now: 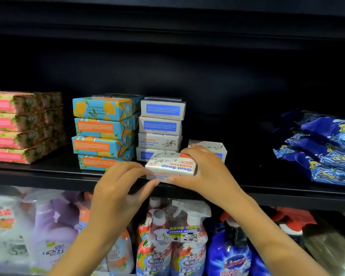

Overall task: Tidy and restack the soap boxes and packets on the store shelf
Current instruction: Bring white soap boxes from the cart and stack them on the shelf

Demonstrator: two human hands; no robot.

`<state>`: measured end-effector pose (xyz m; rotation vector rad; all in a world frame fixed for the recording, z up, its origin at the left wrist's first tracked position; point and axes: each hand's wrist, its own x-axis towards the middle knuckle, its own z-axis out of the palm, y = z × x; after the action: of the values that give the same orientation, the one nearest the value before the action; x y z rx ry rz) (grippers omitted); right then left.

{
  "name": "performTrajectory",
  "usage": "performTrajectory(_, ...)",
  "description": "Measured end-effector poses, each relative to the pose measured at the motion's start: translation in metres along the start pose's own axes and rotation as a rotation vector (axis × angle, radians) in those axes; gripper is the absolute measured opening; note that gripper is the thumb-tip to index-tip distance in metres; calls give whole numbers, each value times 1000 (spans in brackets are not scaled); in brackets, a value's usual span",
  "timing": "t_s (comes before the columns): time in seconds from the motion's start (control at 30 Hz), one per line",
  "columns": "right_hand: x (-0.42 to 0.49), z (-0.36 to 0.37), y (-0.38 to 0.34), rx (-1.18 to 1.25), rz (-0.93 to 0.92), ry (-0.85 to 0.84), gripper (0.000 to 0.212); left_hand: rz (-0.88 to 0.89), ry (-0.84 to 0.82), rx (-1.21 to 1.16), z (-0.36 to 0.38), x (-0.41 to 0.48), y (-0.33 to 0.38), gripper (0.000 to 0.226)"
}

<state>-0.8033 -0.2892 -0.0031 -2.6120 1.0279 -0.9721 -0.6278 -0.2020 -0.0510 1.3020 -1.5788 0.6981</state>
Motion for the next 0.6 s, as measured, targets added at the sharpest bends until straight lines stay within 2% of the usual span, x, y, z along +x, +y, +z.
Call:
performTrajectory(0.07,-11,-9,8,52,10,84,61,25,67,-46,-4,23,5,33)
performTrajectory(0.13,-21,-21,17,162,14,179,53,50,65,-87,-5,55,9,33)
performTrajectory(0.23,-32,-39,28,216,25,286,47,18,-86,-42,2,108,12,41)
performTrajectory(0.37,-45,-52,40,243,46,363,49,16,-313,162,18,150,2,72)
performTrajectory(0.47,-53,-56,42,288,69,371,50,-17,-420,340,26,158,-7,77)
performTrajectory(0.53,-55,-58,43,293,71,381,51,-20,-436,381,30,156,-10,74)
performTrajectory(0.6,-54,-58,45,283,74,404,54,-14,-372,317,31,153,-9,70)
